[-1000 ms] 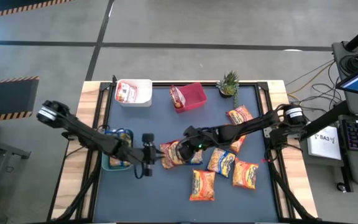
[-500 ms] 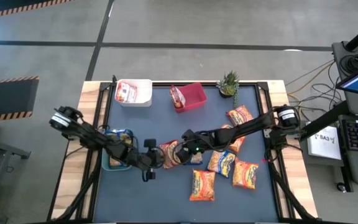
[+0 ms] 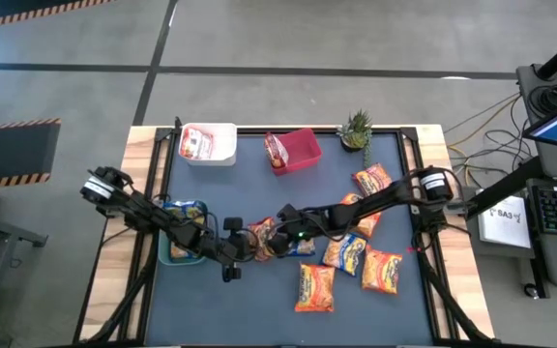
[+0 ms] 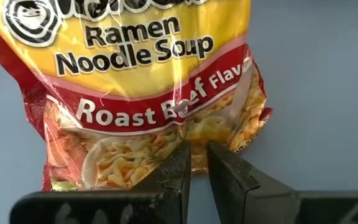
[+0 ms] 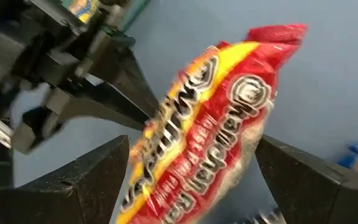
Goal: Sort Maruchan noodles
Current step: Put the red noodle pack into the red bin
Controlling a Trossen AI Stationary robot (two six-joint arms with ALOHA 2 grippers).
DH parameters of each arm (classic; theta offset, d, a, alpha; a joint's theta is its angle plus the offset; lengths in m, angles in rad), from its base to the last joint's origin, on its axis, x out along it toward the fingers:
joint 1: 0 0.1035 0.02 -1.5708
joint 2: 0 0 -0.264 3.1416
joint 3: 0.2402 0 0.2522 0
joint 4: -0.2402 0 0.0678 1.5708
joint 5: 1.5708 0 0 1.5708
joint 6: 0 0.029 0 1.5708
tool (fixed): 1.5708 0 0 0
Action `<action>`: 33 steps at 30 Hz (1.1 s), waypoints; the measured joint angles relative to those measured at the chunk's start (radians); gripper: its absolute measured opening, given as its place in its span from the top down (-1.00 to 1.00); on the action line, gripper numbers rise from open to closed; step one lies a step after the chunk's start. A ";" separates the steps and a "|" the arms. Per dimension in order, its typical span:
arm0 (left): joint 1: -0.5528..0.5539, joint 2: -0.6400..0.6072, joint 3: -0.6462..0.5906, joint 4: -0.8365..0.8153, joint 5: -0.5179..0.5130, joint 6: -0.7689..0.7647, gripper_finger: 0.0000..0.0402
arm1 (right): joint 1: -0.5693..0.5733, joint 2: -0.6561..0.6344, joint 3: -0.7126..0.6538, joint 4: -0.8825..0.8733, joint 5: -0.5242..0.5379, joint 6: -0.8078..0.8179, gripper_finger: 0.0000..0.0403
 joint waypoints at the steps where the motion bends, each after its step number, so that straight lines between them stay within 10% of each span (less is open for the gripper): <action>1: 0.000 -0.001 -0.001 0.000 0.000 0.001 0.81 | -0.001 0.005 0.000 0.010 0.000 0.000 -0.64; 15: 0.006 -0.001 -0.002 0.002 -0.002 0.021 0.81 | -0.017 0.065 0.001 0.073 0.007 -0.003 -0.58; 33: 0.007 -0.010 -0.003 0.011 -0.001 0.048 0.81 | -0.018 0.074 0.002 0.113 -0.020 -0.019 0.23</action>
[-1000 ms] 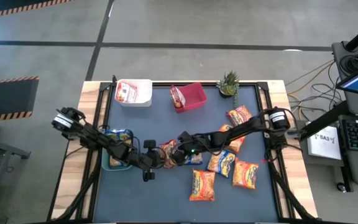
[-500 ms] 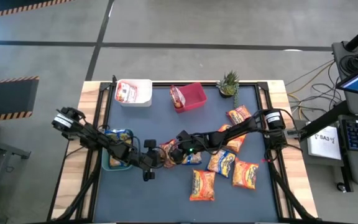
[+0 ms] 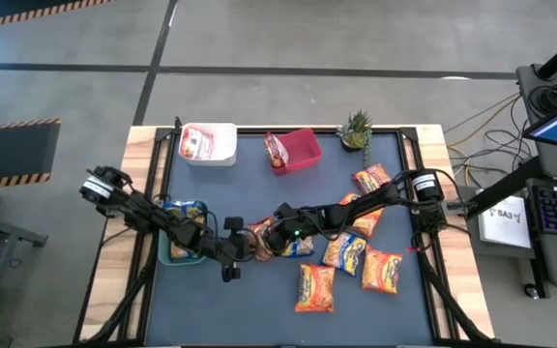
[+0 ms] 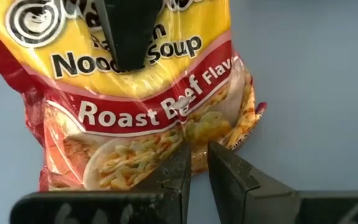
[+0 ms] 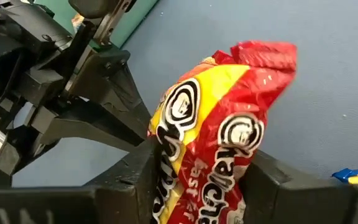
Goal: Sort Maruchan noodles
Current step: Put the red noodle pack into the red bin
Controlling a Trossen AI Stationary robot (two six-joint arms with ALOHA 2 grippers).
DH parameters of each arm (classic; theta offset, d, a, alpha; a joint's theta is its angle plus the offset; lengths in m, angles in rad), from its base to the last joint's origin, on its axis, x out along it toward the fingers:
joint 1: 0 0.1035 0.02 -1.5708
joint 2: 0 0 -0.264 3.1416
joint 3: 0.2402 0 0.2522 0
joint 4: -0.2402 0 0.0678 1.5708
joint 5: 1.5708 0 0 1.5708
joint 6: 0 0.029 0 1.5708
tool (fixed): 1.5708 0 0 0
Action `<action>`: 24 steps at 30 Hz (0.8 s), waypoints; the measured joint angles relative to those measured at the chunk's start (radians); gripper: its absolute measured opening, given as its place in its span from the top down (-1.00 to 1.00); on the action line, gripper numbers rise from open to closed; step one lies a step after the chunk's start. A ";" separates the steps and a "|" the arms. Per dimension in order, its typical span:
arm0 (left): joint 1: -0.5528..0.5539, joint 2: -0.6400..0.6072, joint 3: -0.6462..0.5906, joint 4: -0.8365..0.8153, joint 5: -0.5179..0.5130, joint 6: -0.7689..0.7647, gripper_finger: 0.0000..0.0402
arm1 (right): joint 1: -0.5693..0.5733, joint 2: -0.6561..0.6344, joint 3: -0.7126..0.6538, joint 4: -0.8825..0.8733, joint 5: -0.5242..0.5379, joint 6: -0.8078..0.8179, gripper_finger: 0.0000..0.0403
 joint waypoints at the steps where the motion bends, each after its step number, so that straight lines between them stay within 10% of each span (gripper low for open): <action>1: 0.000 -0.006 0.000 -0.001 0.000 0.006 0.81 | 0.000 0.000 0.000 0.000 0.000 -0.005 0.25; 24: 0.000 -0.335 0.000 -0.245 -0.089 0.153 0.81 | -0.004 -0.051 -0.003 -0.010 -0.006 -0.070 0.59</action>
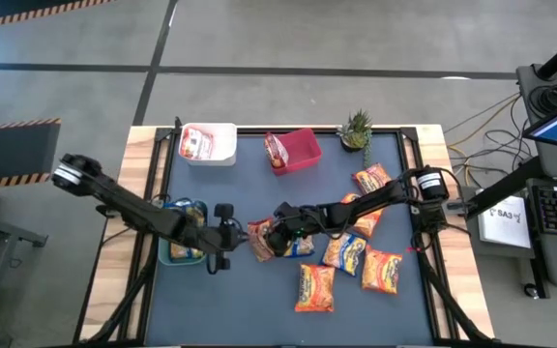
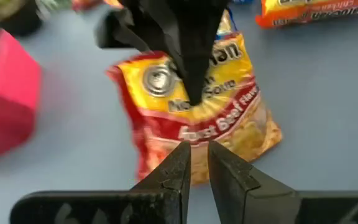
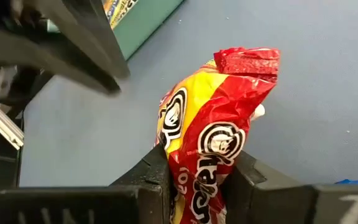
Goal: Sort Maruchan noodles
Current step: Put the red noodle pack into the red bin
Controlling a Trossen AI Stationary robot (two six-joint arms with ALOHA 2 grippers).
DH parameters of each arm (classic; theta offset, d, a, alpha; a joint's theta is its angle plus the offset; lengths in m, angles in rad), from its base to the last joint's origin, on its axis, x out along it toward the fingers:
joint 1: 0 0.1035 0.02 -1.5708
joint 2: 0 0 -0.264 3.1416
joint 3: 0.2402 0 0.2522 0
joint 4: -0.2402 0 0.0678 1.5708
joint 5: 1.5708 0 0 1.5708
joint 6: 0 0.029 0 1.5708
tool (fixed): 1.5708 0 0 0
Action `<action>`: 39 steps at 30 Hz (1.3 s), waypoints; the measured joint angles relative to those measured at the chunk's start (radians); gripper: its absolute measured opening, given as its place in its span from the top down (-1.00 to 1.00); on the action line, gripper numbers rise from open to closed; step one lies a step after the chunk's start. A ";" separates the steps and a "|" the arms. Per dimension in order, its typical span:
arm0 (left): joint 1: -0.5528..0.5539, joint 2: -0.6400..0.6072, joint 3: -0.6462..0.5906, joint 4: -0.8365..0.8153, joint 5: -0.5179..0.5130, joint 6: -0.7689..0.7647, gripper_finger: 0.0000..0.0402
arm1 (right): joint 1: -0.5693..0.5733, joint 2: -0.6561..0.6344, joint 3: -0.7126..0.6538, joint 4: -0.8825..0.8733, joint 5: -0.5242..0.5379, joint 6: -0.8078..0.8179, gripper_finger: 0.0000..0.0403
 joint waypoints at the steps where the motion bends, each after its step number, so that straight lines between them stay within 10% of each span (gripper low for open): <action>1: 0.000 -0.028 0.000 -0.014 -0.014 0.019 0.81 | -0.002 -0.005 0.000 -0.003 0.000 -0.007 0.60; 10: 0.003 -0.302 0.000 -0.031 -0.218 0.291 0.81 | -0.025 -0.154 0.000 -0.069 0.042 -0.117 0.60; 22: 0.089 -0.426 0.001 -0.032 -0.290 0.377 0.81 | -0.187 -0.407 0.000 -0.255 0.483 -0.352 0.60; 39: 0.195 -0.423 0.001 0.085 -0.289 0.588 0.81 | -0.395 -0.223 0.007 -0.023 0.646 -0.566 0.60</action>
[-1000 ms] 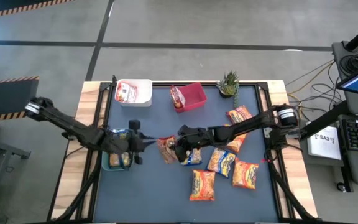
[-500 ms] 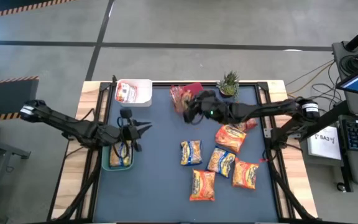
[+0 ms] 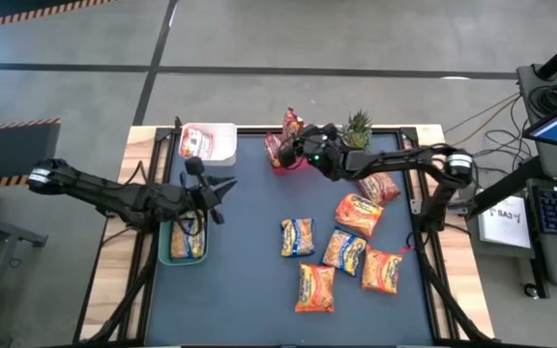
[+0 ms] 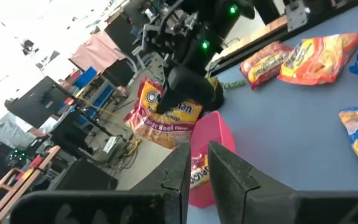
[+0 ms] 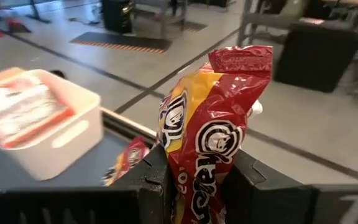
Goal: Sort Maruchan noodles
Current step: Put the red noodle pack into the red bin
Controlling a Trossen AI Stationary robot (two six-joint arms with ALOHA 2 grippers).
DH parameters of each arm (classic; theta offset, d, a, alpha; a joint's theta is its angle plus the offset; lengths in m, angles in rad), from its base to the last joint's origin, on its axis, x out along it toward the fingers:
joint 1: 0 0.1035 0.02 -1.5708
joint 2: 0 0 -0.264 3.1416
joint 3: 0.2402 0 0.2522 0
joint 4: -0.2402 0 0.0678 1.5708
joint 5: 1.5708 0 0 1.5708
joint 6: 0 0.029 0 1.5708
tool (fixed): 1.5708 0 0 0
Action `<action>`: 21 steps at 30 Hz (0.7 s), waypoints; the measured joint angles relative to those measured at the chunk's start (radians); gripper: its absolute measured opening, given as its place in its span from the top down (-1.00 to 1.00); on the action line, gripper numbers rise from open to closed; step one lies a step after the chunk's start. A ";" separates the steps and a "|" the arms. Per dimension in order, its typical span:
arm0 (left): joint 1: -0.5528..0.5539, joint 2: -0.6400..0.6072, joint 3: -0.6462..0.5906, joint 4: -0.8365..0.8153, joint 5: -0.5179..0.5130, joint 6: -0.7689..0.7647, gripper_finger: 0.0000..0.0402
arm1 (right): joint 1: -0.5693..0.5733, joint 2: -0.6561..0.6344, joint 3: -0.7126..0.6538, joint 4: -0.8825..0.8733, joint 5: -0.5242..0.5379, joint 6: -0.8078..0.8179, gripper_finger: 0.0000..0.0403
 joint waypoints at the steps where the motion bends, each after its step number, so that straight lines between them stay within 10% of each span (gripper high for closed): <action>1: 0.002 0.001 0.000 -0.008 0.001 0.000 0.81 | 0.000 0.021 0.000 0.028 0.009 -0.008 0.60; 21: 0.001 0.004 0.000 -0.023 0.003 0.002 0.81 | -0.011 0.224 -0.002 0.270 0.123 -0.058 0.59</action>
